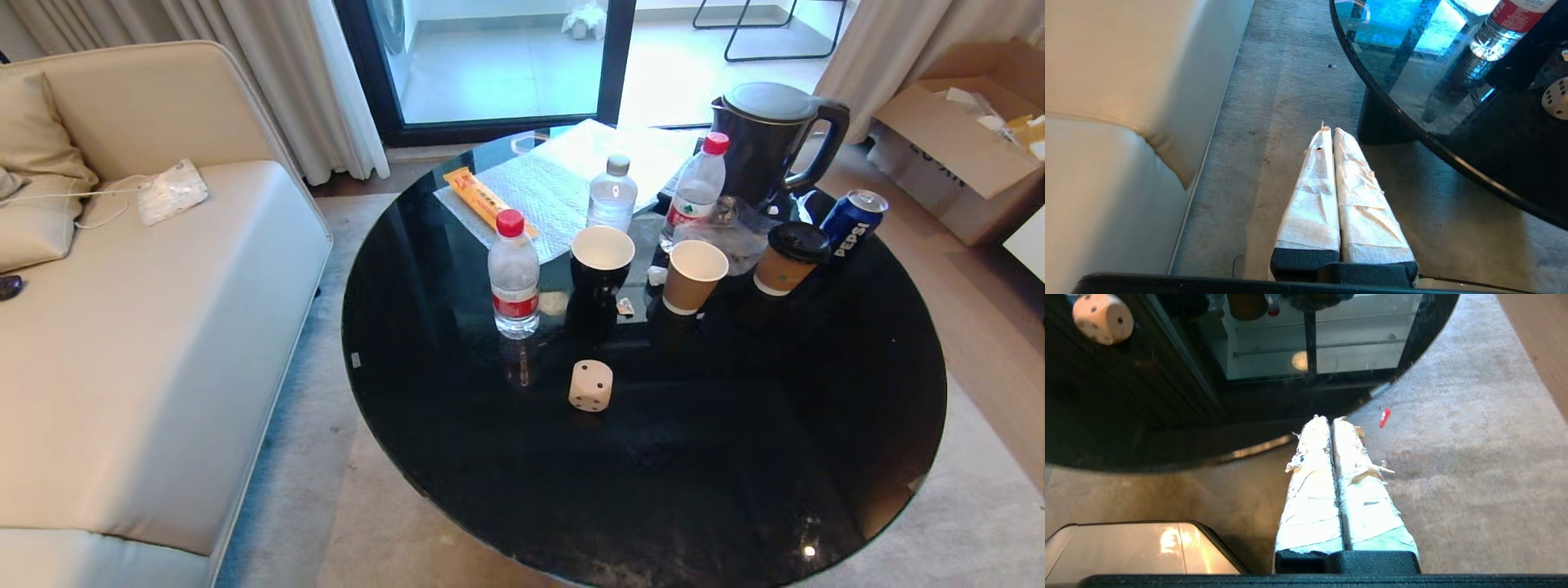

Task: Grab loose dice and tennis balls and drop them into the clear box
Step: Pick up the ball on the floor

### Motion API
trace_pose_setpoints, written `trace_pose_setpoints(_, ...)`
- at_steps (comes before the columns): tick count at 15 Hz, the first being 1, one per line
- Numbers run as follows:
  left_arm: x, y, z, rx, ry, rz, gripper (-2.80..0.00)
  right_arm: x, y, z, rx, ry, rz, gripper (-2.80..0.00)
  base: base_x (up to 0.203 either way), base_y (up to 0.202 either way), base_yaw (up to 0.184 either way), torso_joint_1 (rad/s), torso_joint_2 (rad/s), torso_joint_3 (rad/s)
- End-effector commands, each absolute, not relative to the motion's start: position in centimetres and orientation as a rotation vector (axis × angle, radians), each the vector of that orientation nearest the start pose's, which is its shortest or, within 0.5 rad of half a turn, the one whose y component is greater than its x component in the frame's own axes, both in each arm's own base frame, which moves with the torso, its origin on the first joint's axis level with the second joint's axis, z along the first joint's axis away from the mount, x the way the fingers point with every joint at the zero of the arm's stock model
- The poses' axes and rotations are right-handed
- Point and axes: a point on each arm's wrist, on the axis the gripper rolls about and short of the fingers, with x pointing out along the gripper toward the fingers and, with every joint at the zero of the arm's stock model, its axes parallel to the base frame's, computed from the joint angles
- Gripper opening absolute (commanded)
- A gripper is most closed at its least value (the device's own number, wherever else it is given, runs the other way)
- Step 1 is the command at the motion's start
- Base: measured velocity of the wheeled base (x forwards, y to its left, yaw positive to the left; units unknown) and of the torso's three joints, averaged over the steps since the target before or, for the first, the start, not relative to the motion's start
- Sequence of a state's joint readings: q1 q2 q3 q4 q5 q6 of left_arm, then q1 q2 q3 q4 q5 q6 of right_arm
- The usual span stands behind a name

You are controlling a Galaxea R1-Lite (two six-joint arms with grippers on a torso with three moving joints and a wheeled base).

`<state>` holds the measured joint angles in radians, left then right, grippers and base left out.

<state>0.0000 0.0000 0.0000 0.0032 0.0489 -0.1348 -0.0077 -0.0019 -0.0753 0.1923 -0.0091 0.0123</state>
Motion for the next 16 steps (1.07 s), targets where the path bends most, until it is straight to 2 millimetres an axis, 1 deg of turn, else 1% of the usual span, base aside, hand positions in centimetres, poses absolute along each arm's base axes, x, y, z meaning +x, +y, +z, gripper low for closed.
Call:
trace_pose_setpoints(1,-2.28,0.11,7.52,-0.133,0.0,0.048,-2.8,-2.97,0.0,7.63,0.012,0.118,-0.018,-2.8,-0.185,0.0,0.004,-0.002,0.0,0.007)
trace_pose_setpoints(16,-2.28,0.1,7.53,-0.132,-0.001,0.045,-2.8,-2.97,0.0,7.63,0.012,0.118,-0.018,-2.8,-0.183,0.0,-0.002,0.002,0.0,0.003)
